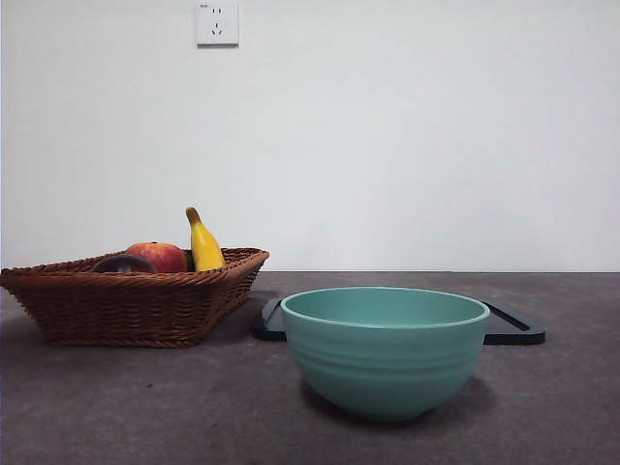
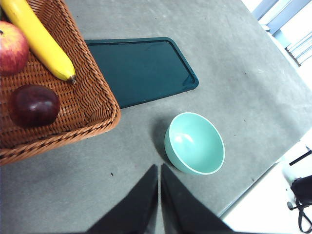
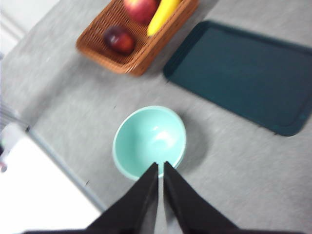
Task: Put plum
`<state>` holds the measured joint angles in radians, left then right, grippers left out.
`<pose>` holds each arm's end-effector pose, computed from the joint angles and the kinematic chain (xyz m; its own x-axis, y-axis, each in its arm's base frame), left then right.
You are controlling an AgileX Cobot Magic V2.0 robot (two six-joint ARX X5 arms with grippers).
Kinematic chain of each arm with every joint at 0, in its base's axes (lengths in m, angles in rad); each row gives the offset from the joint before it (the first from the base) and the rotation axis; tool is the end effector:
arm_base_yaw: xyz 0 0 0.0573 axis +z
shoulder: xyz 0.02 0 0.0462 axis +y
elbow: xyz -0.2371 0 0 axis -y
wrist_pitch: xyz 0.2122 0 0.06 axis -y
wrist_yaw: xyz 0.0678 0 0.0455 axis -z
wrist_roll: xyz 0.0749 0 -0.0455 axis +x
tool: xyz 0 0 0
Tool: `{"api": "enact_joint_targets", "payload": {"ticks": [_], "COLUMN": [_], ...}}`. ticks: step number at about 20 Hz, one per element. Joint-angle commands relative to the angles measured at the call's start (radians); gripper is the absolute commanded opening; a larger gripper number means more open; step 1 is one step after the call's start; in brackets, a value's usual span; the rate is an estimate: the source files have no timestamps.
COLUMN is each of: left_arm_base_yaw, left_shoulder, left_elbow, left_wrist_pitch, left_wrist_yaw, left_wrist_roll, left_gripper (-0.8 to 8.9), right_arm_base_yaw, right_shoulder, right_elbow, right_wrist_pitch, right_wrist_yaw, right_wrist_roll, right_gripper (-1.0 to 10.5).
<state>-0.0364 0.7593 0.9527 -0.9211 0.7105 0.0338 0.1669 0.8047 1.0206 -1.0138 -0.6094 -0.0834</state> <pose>0.1359 -0.0538 0.2835 0.5419 -0.6724 -0.5042 0.5364 0.7386 -0.4083 0.1312 0.0656 0.2859 0.4695 0.6595 -0.5870 -0.5873 0.7297 0.3502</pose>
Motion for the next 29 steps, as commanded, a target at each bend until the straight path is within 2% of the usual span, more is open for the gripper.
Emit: {"api": "enact_joint_targets", "payload": {"ticks": [1, 4, 5, 8, 10, 11, 14, 17, 20, 23, 29], "left_arm_base_yaw": [-0.003, -0.003, -0.003, -0.003, -0.003, -0.003, -0.003, -0.004, -0.013, -0.034, -0.109], "left_shoulder": [0.007, 0.007, 0.007, 0.007, 0.007, 0.007, 0.008, 0.021, 0.063, 0.151, 0.416], "left_elbow": [0.023, 0.024, 0.023, 0.023, 0.023, 0.023, 0.023, 0.024, 0.024, 0.050, 0.197], "left_wrist_pitch": [0.011, 0.013, 0.013, 0.013, 0.017, 0.020, 0.031, 0.035, 0.116, 0.204, 0.207], "left_wrist_yaw": [0.008, 0.007, 0.007, 0.007, 0.004, 0.003, -0.004, -0.073, -0.132, -0.195, -0.328], "left_wrist_roll": [0.022, 0.030, 0.030, 0.030, 0.029, 0.029, 0.026, 0.023, -0.021, -0.064, -0.066], "left_gripper": [0.09, 0.14, 0.46, 2.80, 4.50, 4.78, 4.76, 4.76, 4.76, 4.68, 4.67], "right_arm_base_yaw": [0.018, 0.022, 0.022, 0.022, 0.022, 0.022, 0.022, 0.022, 0.022, 0.022, 0.022], "right_shoulder": [0.005, 0.005, 0.005, 0.005, 0.005, 0.005, 0.005, 0.005, 0.005, 0.005, 0.005], "right_elbow": [0.021, 0.021, 0.021, 0.021, 0.021, 0.021, 0.021, 0.021, 0.021, 0.021, 0.021], "right_wrist_pitch": [0.002, 0.003, 0.003, 0.003, 0.003, 0.003, 0.003, 0.004, 0.011, 0.014, 0.017], "right_wrist_yaw": [-0.004, -0.004, -0.004, -0.004, -0.004, -0.004, -0.003, -0.003, -0.003, -0.003, 0.000], "right_wrist_roll": [-0.029, -0.029, -0.029, -0.021, -0.020, -0.017, -0.010, -0.005, -0.001, 0.005, 0.005], "right_gripper": [0.1, 0.1, 0.5, 3.1, 3.4, 3.4, 3.4, 3.4, 3.4, 3.4, 3.4]}}
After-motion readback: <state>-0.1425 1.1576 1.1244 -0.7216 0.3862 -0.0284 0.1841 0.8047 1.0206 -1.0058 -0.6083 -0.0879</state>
